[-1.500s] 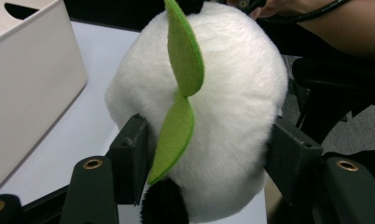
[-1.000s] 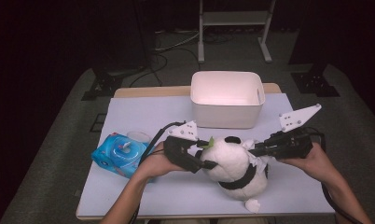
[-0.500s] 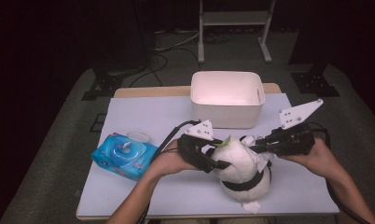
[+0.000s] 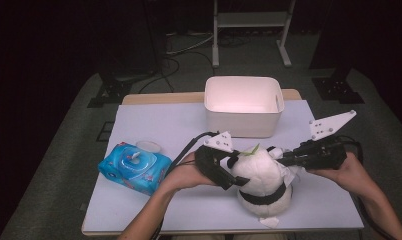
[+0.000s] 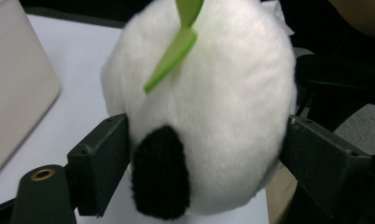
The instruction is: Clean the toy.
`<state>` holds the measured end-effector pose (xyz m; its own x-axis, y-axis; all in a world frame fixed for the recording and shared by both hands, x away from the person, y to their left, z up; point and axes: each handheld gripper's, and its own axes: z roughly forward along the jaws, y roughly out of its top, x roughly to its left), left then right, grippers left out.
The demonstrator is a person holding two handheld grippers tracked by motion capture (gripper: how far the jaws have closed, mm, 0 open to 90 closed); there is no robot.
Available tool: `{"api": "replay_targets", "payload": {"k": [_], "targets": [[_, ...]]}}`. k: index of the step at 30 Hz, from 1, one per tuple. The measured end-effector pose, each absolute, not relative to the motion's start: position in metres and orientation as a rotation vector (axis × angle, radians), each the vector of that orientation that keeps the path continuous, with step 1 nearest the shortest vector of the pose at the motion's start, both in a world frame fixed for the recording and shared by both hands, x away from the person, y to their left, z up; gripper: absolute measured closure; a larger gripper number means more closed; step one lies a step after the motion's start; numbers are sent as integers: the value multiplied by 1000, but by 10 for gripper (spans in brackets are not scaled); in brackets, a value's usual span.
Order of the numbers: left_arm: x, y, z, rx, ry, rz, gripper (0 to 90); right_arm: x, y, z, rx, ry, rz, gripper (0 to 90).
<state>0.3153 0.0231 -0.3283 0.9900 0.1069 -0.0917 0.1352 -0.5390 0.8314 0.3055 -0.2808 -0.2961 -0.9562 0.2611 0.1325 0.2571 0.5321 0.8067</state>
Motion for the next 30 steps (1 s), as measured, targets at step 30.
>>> {"api": "replay_targets", "payload": {"k": [30], "targets": [[312, 47, -312, 2111, 209, 40, 347, 316, -238, -268, 321, 2736, 1427, 823]]}}
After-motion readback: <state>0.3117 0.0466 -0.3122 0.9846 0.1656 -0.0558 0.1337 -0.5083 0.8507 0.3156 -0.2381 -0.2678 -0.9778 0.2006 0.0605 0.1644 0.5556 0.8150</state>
